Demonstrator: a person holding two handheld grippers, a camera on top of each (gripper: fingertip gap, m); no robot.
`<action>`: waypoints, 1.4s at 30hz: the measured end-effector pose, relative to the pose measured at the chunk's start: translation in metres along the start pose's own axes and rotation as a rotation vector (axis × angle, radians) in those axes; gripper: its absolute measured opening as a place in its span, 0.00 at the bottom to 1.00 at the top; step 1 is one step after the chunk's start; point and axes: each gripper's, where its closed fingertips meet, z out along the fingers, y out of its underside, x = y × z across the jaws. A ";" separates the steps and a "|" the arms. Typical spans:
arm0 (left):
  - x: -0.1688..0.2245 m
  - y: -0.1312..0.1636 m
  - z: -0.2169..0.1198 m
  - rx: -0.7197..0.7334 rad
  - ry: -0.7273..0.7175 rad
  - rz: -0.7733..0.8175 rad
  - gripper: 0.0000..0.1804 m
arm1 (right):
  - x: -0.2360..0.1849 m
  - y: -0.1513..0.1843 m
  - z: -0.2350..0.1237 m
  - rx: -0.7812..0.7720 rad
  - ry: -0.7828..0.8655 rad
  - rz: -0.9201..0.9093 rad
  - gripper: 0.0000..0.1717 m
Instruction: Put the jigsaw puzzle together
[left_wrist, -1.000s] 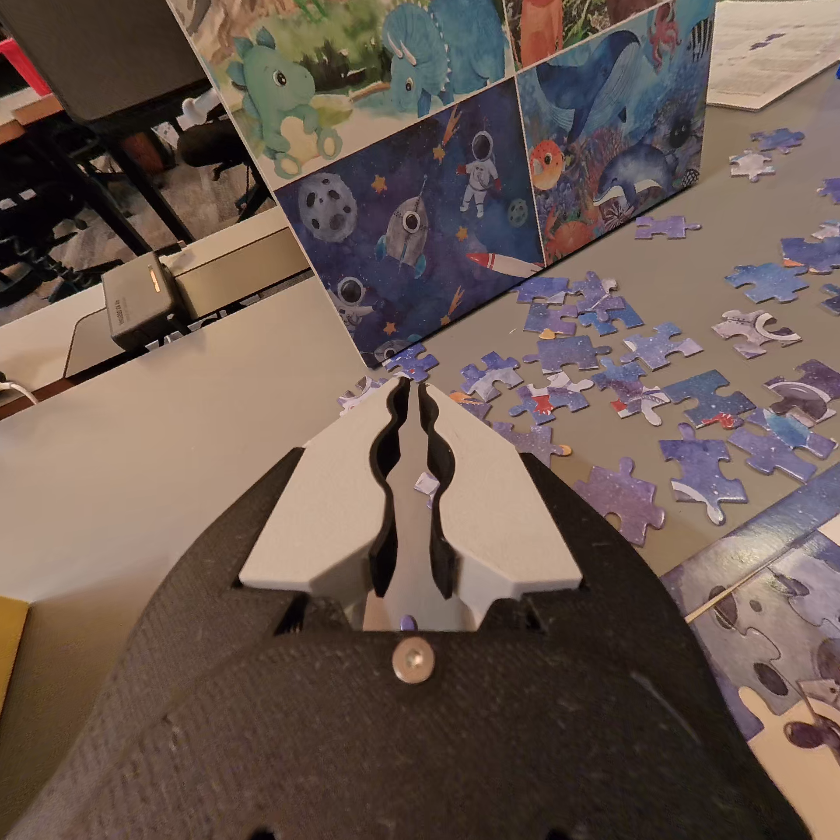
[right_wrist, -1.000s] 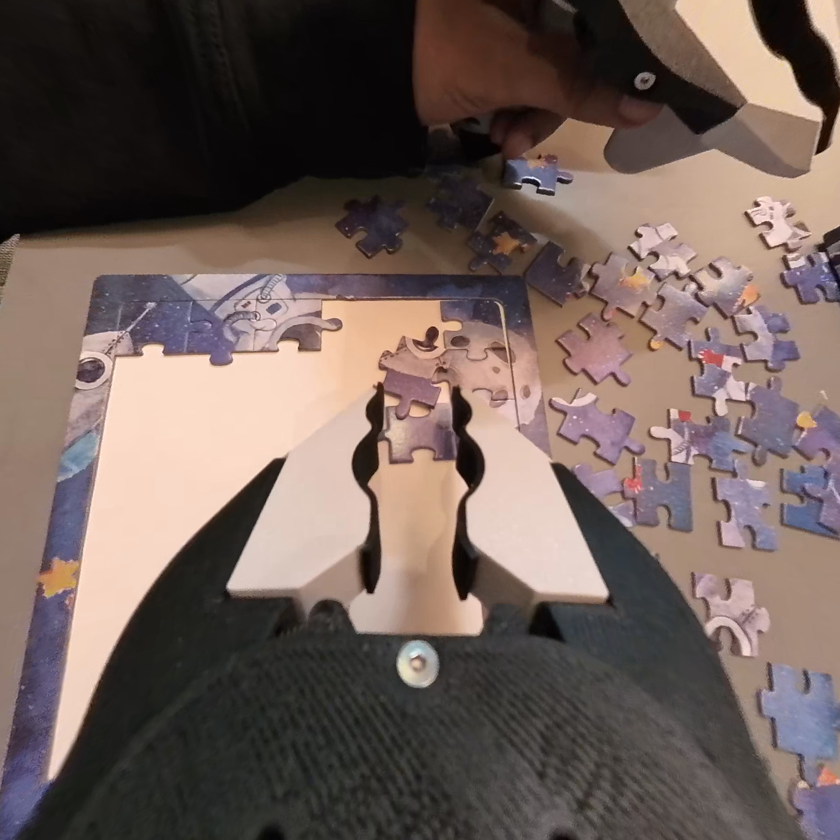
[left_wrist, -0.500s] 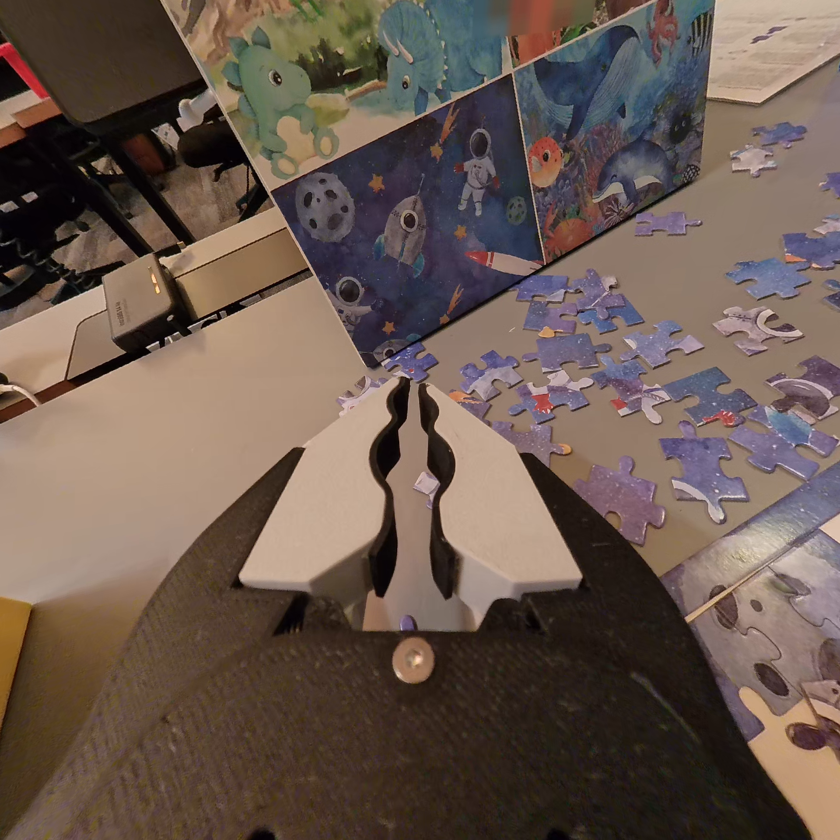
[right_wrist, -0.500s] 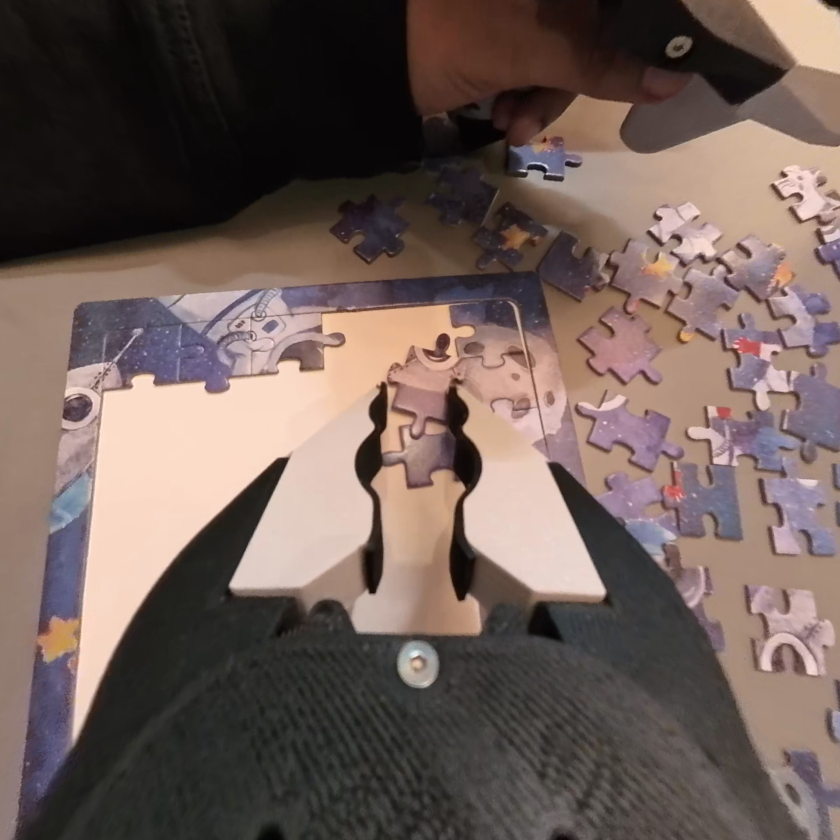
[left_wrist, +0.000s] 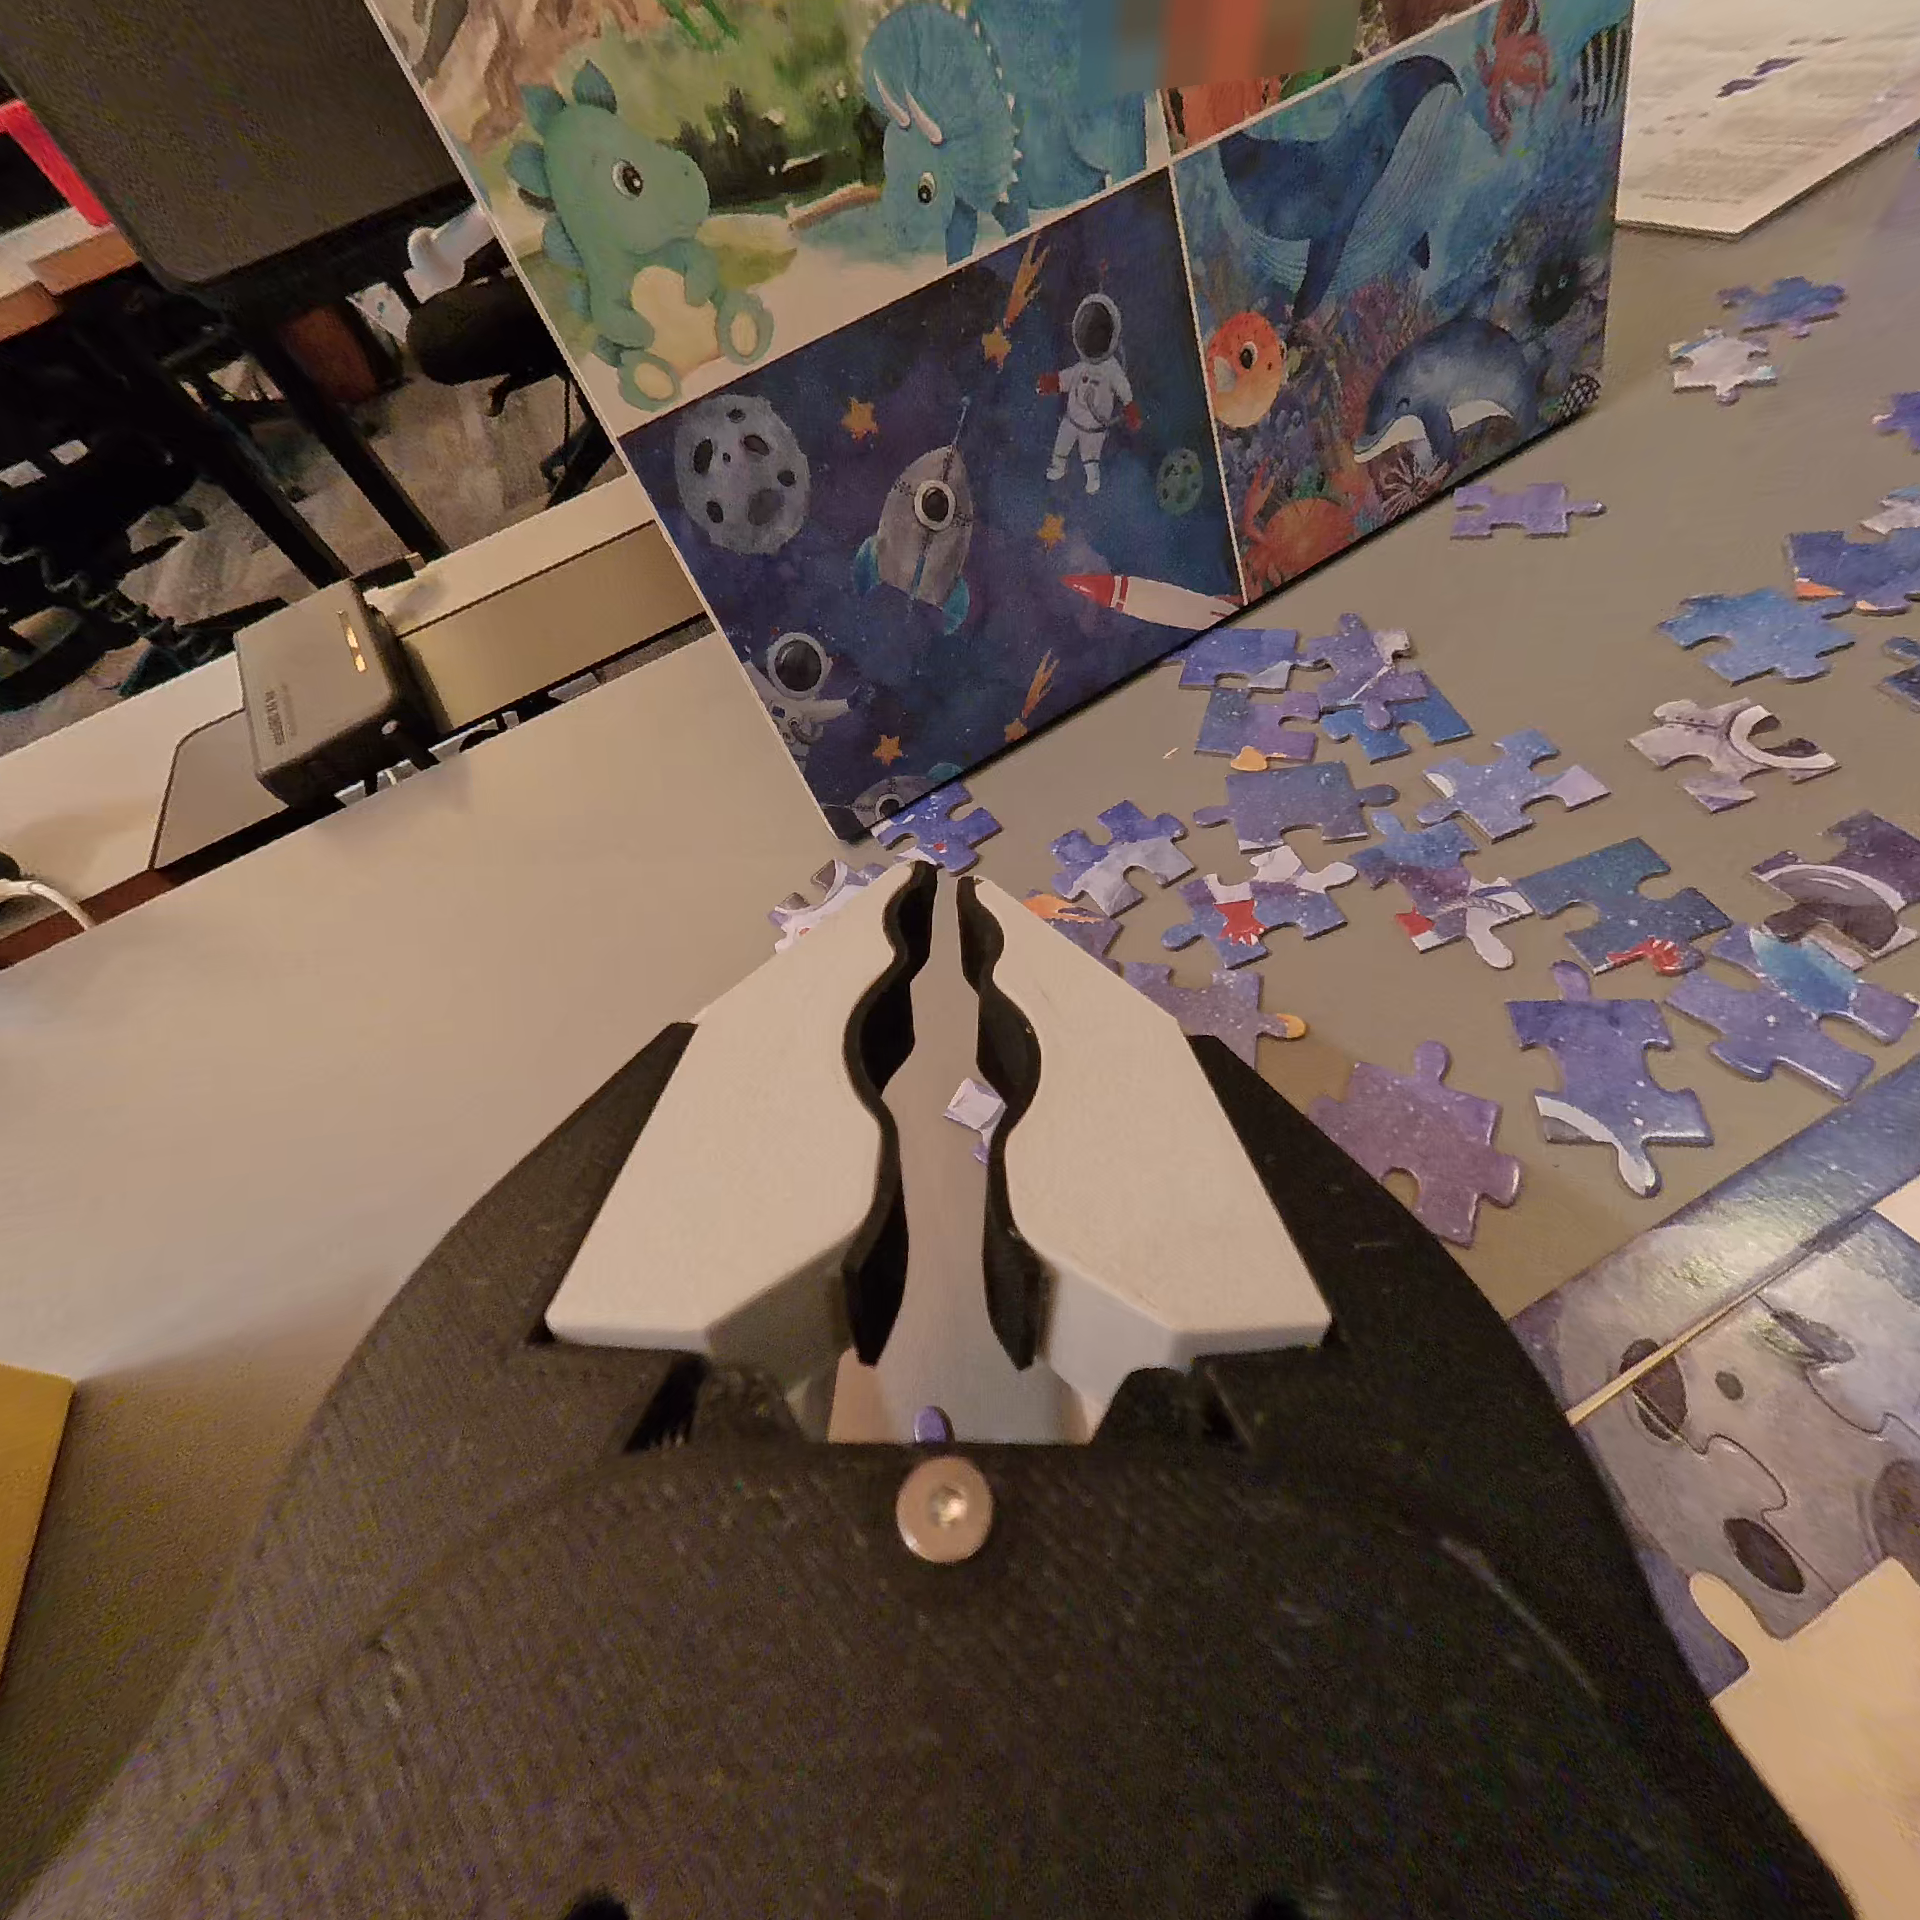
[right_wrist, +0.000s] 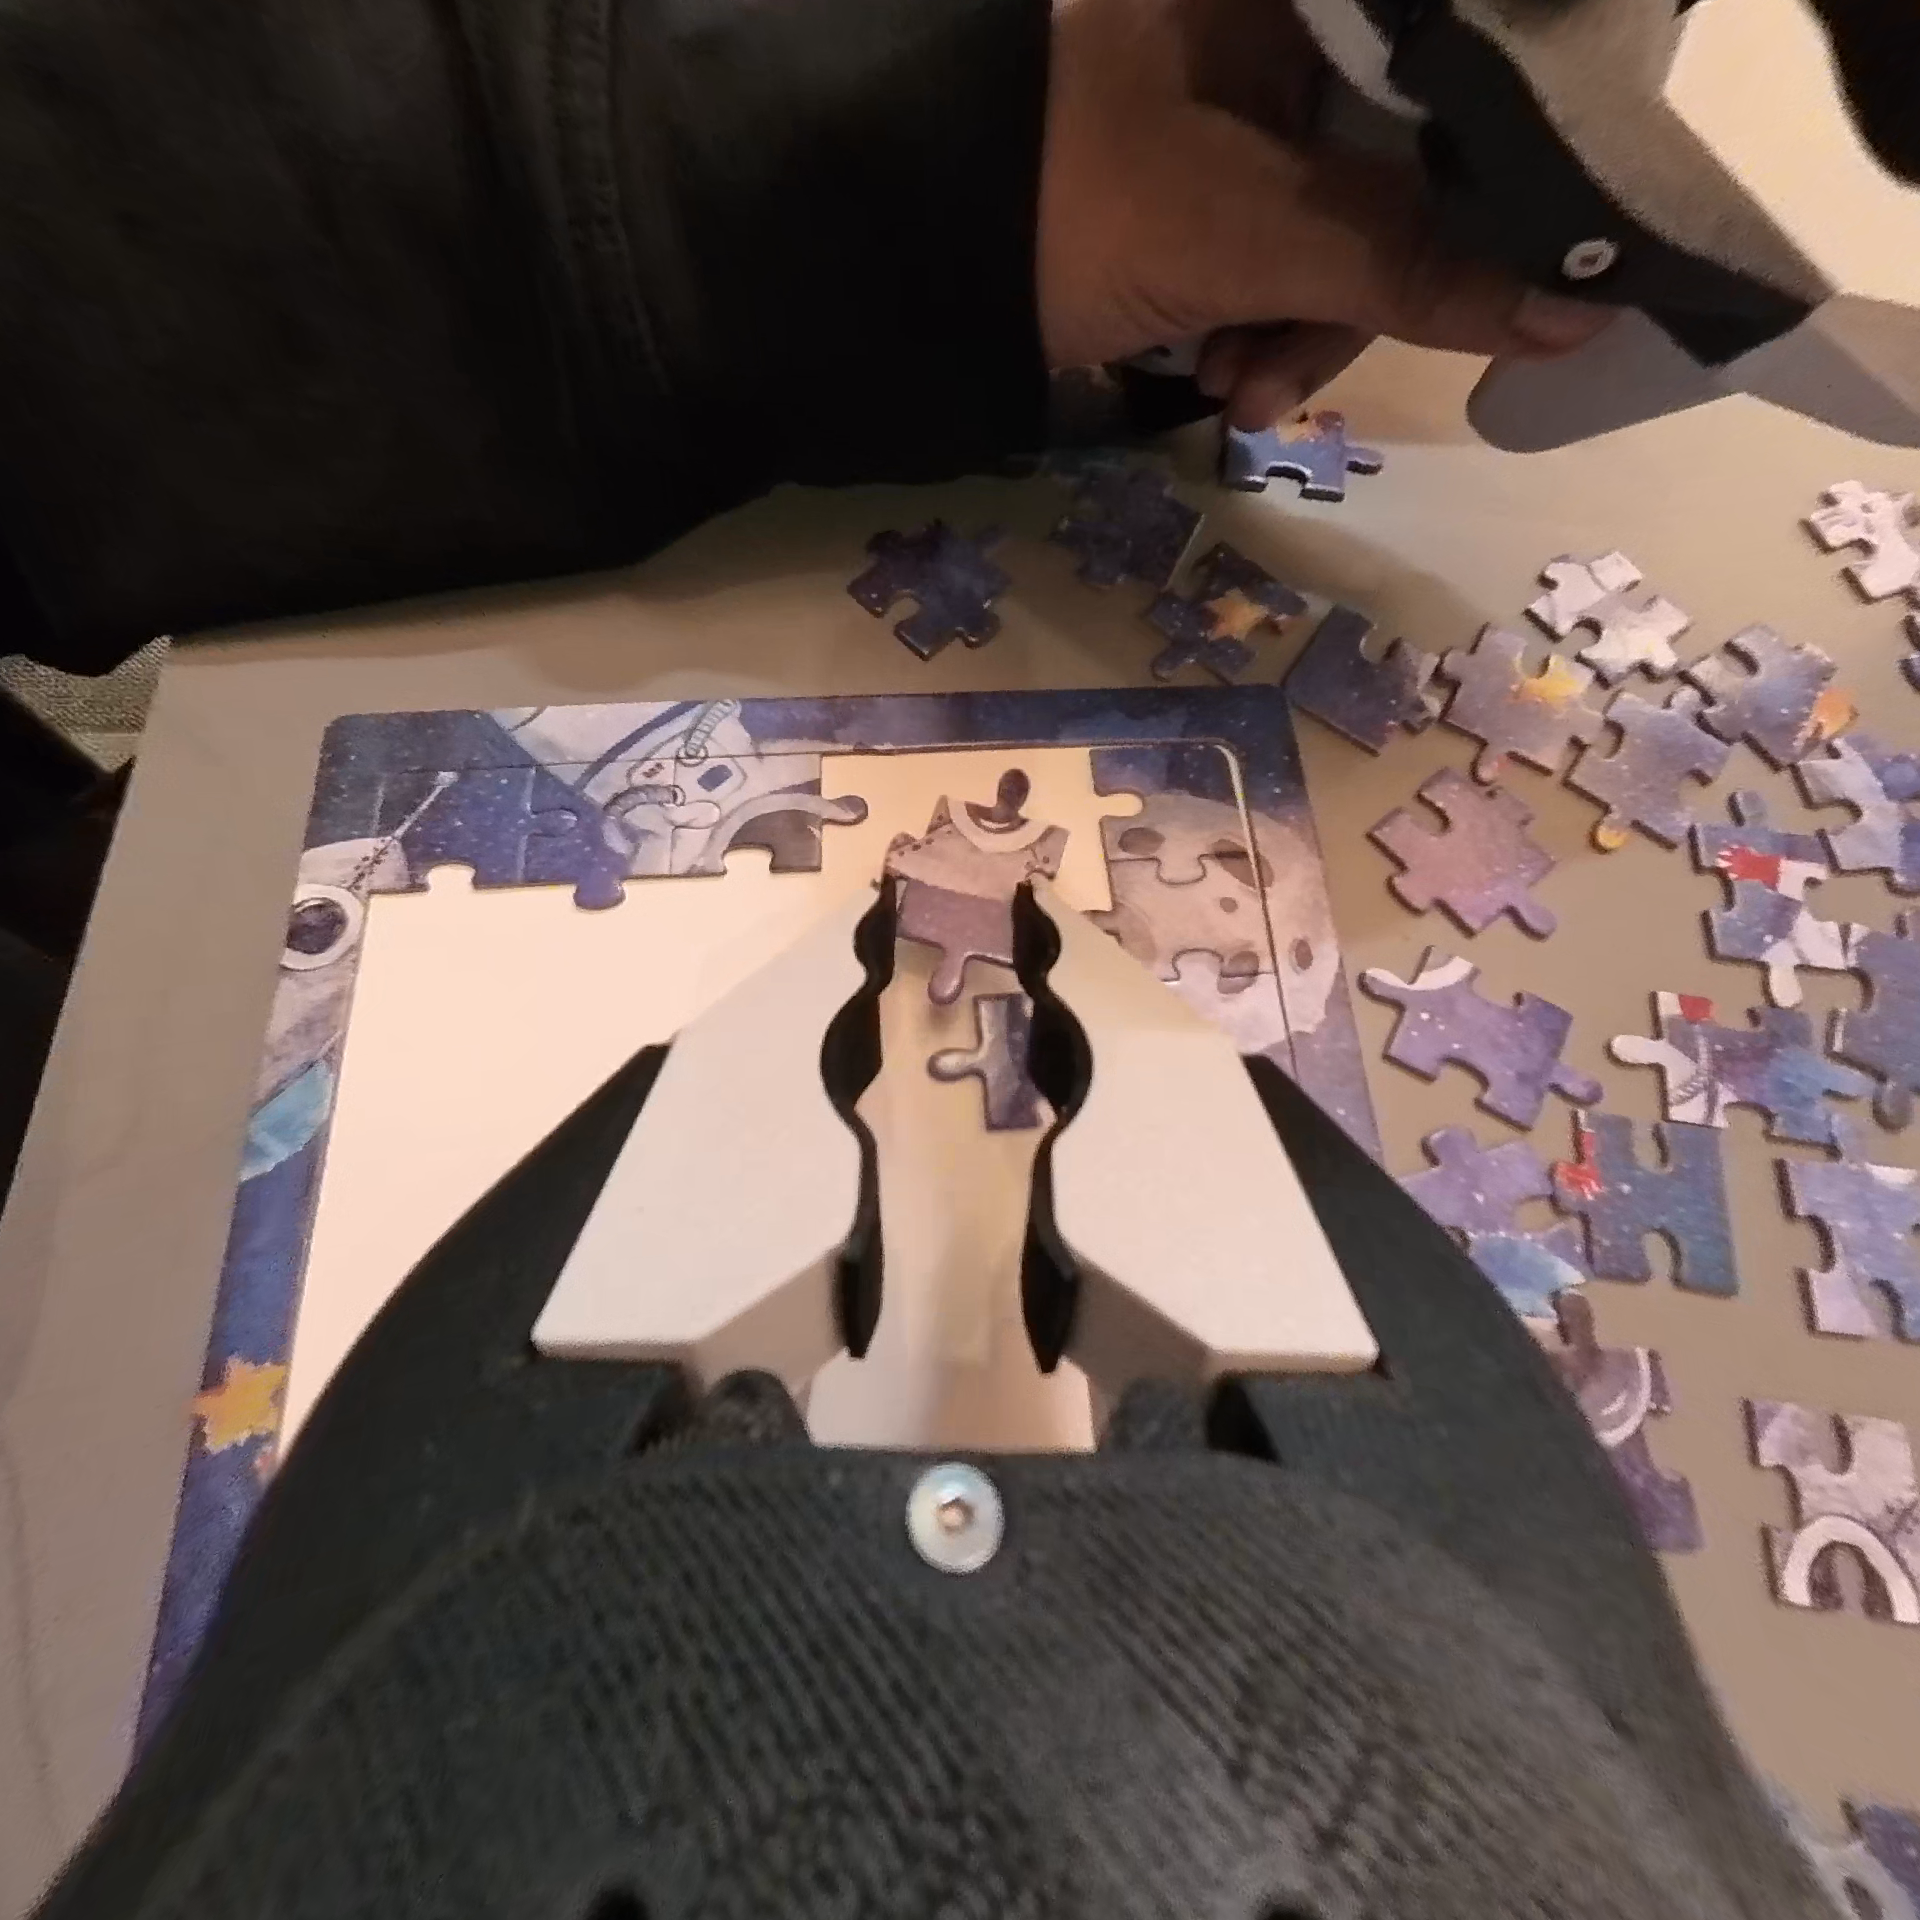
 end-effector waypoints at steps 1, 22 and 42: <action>0.000 0.000 0.000 0.000 0.000 0.000 0.01 | 0.003 -0.001 -0.004 0.008 0.009 -0.001 0.12; -0.001 0.001 0.000 -0.005 -0.003 0.003 0.01 | 0.021 0.053 -0.046 -0.098 -0.055 -0.033 0.12; -0.001 0.001 0.000 -0.007 -0.003 0.006 0.02 | 0.005 0.048 -0.045 -0.077 -0.135 -0.023 0.12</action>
